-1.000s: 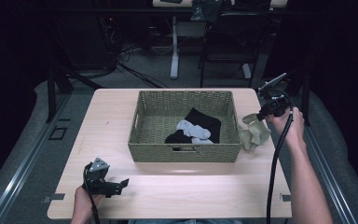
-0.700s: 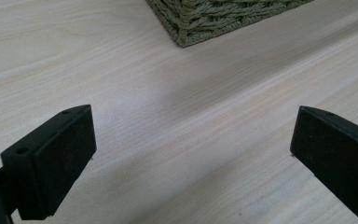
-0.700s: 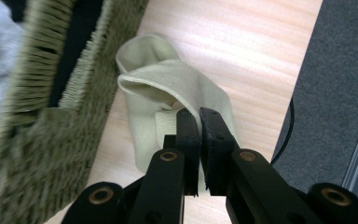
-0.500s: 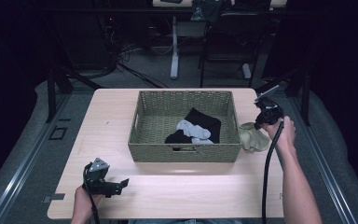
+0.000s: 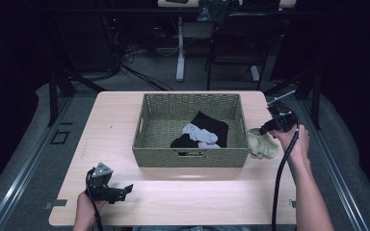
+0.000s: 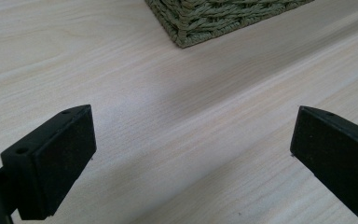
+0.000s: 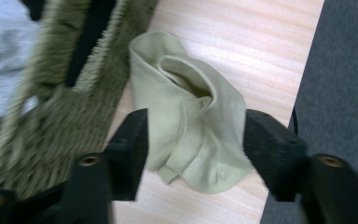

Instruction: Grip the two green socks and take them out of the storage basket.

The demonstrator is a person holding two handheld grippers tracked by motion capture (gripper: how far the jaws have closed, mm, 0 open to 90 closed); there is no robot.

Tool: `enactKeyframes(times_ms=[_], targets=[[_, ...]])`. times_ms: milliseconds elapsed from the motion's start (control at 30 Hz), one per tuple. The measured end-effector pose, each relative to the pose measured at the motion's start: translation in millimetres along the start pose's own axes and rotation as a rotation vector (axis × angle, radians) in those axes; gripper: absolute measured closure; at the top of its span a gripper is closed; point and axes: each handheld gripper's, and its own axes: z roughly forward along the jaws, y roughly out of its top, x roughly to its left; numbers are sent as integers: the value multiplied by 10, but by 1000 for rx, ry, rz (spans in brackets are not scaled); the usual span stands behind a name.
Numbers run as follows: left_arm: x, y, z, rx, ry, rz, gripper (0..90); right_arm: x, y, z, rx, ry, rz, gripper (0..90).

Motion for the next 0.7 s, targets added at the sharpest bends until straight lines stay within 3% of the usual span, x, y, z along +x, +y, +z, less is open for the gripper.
enactKeyframes(times_ms=[133,233,367,700], targets=[[-4,1,1,0,-1,-1,2,40,-122,-123,-40,13,-20,305],[-4,2,3,3,-2,-1,2,105,-301,-228,-83,26,-48,172],[-5,5,6,4,0,1,2,186,-472,-308,-127,38,-71,144],[-8,6,8,3,3,7,2,359,-813,-373,-167,62,-139,94]])
